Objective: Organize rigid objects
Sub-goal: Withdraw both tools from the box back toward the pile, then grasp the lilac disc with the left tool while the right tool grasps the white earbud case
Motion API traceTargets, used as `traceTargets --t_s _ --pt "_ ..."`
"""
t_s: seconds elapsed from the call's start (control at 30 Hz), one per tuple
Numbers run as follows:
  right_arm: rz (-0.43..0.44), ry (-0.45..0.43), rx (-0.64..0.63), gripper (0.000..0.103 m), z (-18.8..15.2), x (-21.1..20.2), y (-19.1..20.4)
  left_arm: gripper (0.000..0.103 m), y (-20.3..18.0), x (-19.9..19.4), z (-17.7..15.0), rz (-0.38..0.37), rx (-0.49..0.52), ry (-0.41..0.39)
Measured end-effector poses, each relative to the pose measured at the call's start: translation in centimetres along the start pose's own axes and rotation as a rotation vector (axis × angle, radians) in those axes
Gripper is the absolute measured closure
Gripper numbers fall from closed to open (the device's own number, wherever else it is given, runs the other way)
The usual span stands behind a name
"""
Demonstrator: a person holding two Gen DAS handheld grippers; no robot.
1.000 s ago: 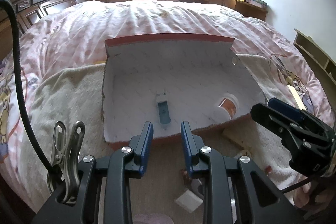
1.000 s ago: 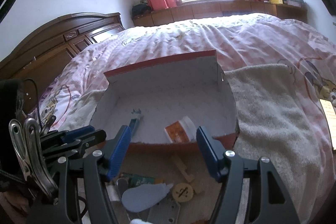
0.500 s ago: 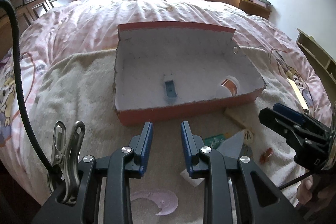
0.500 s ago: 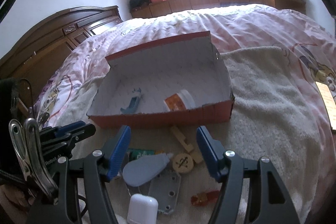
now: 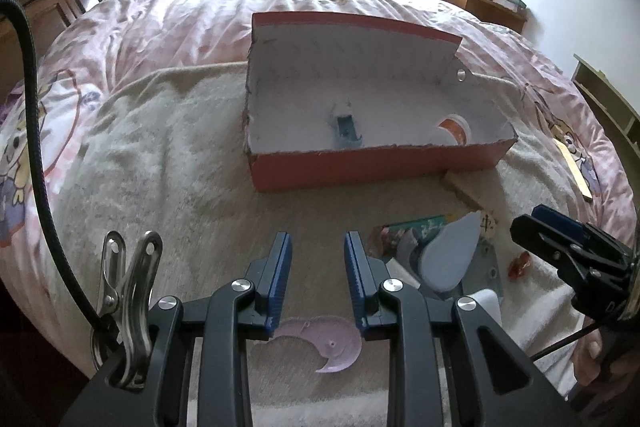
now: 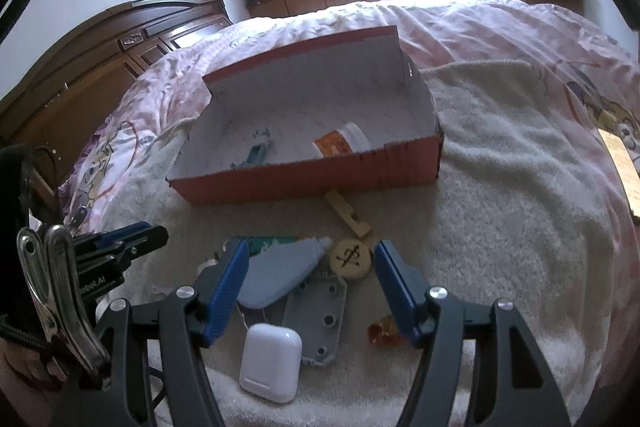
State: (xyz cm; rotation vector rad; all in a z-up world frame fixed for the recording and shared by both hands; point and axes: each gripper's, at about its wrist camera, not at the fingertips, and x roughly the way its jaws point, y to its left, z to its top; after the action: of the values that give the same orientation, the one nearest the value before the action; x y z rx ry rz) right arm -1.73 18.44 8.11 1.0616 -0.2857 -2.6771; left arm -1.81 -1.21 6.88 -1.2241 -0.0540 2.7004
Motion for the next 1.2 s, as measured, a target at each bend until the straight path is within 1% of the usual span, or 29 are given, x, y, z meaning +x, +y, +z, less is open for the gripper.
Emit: traceTargets --t_s 0.43,0.67,0.73,0.8,0.87,0.93,1.0,1.13,1.17,1.2 --pt "0.002 0.040 0.018 0.034 -2.0 -0.1 -0.5 0.076 0.9 0.1 -2.2 -0.008 0.003 0.041" --pt "0.013 0.074 0.036 0.034 -2.8 -0.1 -0.7 0.076 1.0 -0.1 -3.5 -0.040 0.024 0.071" --pt "0.017 0.076 0.034 0.034 -3.0 -0.3 -0.6 0.072 0.9 0.1 -4.0 -0.050 0.033 0.088" --pt "0.019 0.078 0.029 0.034 -3.2 -0.5 -0.4 0.061 1.0 0.4 -4.3 -0.066 0.034 0.101" --pt "0.022 0.083 0.020 0.034 -3.4 -0.6 -0.1 0.058 1.1 0.6 -4.5 -0.083 0.028 0.113" --pt "0.023 0.093 0.010 0.034 -3.8 -0.7 0.3 0.054 1.1 0.7 -4.6 -0.080 0.027 0.121" --pt "0.026 0.105 0.002 0.034 -4.2 -0.7 0.5 0.045 1.0 0.7 -4.6 -0.066 0.036 0.120" --pt "0.027 0.131 -0.003 0.034 -5.1 -0.5 0.7 0.044 0.5 0.3 -4.9 -0.052 0.079 0.092" --pt "0.029 0.138 -0.001 0.034 -5.3 -0.4 0.8 0.039 0.4 0.3 -5.0 -0.049 0.088 0.085" --pt "0.030 0.143 0.001 0.034 -5.5 -0.4 0.7 0.031 0.4 0.4 -5.1 -0.046 0.095 0.082"
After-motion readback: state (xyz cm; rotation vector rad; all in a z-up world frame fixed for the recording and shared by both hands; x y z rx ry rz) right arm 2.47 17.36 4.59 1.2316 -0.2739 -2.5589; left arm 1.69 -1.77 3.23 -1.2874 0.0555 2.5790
